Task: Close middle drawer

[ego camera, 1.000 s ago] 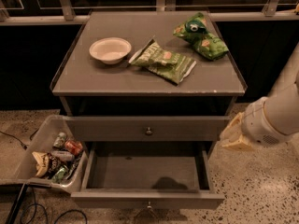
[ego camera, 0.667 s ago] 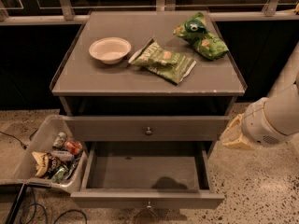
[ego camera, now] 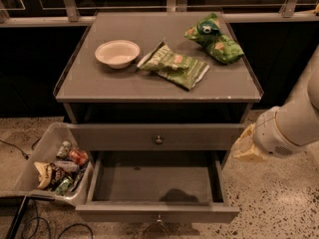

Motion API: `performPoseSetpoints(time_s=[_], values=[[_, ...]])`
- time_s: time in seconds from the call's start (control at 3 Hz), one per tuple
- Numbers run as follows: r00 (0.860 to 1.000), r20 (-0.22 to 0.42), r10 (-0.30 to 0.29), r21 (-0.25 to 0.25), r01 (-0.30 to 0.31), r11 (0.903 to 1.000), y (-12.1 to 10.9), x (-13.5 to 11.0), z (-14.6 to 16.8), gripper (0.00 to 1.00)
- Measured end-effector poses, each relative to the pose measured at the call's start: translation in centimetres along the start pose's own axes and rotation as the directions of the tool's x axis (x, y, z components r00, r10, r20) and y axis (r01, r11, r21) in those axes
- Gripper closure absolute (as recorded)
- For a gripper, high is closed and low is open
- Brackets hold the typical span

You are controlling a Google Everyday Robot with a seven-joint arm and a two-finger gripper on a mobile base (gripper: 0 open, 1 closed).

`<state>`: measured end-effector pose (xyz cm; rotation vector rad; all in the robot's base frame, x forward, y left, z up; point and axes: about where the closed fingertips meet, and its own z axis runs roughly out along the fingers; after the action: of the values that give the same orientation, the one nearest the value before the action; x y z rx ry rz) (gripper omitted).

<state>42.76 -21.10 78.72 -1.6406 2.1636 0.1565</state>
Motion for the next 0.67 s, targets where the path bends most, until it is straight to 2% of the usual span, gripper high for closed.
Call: performPoseSetpoints(time_s=[0.33,0.67], values=[[0.999,0.015,0.052,-0.042,-0.051,0.9978,0.7,0.6,2.6,1.00],[0.994,0.033,0.108,-0.060,-0.105,0.9926,1.5,1.4,5.6,1.00]])
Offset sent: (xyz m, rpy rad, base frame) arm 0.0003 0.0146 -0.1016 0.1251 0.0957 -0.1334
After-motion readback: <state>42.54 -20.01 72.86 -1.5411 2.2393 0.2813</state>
